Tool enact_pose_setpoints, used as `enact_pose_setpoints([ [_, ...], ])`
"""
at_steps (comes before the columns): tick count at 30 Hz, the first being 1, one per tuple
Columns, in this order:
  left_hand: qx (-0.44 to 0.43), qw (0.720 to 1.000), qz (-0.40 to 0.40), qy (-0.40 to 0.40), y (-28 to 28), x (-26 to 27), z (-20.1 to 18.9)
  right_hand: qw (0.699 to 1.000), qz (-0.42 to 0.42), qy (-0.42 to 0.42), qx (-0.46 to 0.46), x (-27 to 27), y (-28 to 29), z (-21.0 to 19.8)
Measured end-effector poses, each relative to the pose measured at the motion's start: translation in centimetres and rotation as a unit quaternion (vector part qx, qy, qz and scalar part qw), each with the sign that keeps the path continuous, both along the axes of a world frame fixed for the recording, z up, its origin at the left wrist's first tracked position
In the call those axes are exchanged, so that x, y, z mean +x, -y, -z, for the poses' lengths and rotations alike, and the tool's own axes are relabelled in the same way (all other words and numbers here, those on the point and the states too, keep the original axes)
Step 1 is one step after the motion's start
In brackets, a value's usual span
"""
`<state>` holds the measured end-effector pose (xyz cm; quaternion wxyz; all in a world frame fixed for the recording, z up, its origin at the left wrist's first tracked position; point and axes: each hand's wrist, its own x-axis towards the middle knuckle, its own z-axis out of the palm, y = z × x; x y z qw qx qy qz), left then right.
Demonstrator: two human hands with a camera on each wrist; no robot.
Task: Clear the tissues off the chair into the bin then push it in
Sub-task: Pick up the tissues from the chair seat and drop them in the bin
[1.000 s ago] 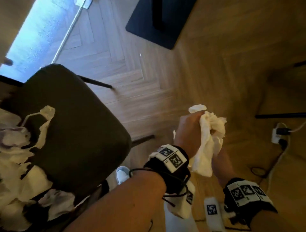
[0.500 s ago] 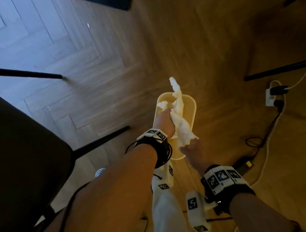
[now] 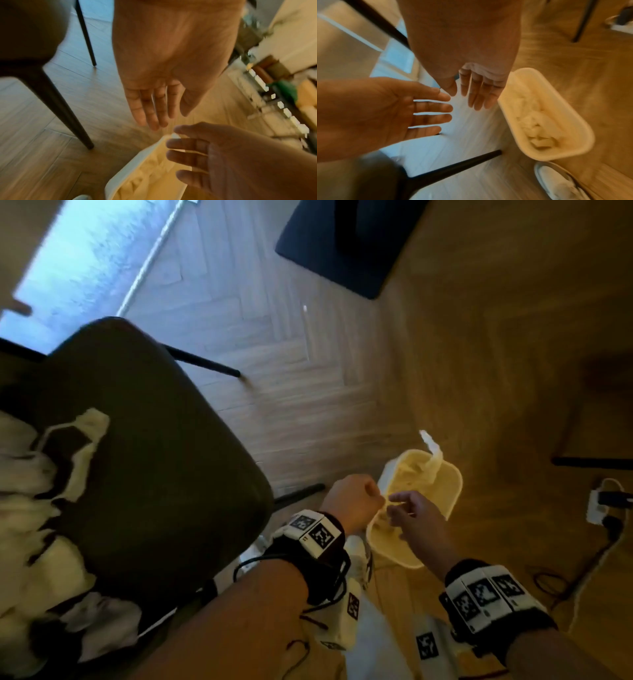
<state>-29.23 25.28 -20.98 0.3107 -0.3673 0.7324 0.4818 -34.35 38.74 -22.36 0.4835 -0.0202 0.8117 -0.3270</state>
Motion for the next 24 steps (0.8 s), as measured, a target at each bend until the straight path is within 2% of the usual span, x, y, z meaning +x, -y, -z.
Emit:
enact_pose_setpoints([
  [5, 0.013, 0.982, -0.181, -0.058, 8.1, 6.5, -7.9, 0.985, -0.145, -0.005, -0.098, 2.9, 11.5, -6.4],
  [8, -0.061, 0.966, -0.24, -0.072, 14.4, 11.7, -11.0, 0.968, -0.217, 0.004, -0.129, 5.8, 17.7, -8.9],
  [10, -0.141, 0.955, -0.257, -0.047, 18.5, 14.9, -12.0, 0.955, -0.264, -0.004, -0.135, 7.8, 21.3, -10.1],
  [12, -0.289, 0.93, -0.228, -0.016, 22.1, 17.8, -11.9, 0.948, -0.288, -0.019, -0.139, 9.6, 24.4, -10.8],
  [14, -0.39, 0.908, -0.153, 0.016, 25.4, 20.1, -10.7, 0.942, -0.304, -0.029, -0.139, 11.1, 26.9, -11.0],
  [16, -0.393, 0.913, -0.091, 0.066, 28.5, 21.3, -9.0, 0.936, -0.324, -0.032, -0.136, 12.4, 28.9, -10.9],
  [18, -0.35, 0.926, -0.073, 0.12, 30.8, 21.8, -7.1, 0.933, -0.337, -0.03, -0.125, 13.4, 30.3, -10.6],
  [21, -0.309, 0.938, -0.091, 0.132, 32.1, 21.9, -5.2, 0.928, -0.352, -0.042, -0.113, 14.3, 32.1, -10.3],
  [24, -0.347, 0.922, -0.129, 0.115, 31.8, 22.2, -4.9, 0.922, -0.364, -0.072, -0.112, 15.1, 34.0, -10.7],
])
